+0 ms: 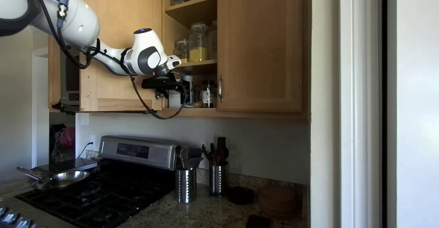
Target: Open the cupboard, take an object out of it and place it on the counter
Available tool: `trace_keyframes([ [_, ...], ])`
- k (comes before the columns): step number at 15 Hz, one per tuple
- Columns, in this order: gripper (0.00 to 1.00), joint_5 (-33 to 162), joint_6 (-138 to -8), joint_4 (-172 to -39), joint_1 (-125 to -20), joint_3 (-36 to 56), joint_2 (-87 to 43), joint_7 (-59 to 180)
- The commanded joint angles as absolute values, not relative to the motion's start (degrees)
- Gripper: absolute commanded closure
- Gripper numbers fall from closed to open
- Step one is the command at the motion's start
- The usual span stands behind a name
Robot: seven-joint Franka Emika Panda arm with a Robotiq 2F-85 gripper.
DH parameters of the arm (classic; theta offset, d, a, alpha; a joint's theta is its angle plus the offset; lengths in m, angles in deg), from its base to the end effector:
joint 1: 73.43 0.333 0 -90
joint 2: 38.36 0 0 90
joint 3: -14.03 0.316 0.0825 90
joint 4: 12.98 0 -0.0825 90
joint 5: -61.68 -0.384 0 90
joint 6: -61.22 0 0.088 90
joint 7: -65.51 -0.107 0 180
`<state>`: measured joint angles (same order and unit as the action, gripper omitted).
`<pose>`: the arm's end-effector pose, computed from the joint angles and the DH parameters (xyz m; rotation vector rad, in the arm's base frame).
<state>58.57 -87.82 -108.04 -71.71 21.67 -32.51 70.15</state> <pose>0.6374 0.0993 0.6419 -2.7731 -0.2832 -1.2414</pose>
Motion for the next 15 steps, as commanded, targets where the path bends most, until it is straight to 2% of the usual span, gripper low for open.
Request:
trace_keyframes([
  [1,0.00,55.9,-86.3,-101.4,-71.3,21.2,-27.4,74.4],
  [15,0.00,56.6,-87.3,-91.6,-71.4,21.6,-18.5,76.6],
])
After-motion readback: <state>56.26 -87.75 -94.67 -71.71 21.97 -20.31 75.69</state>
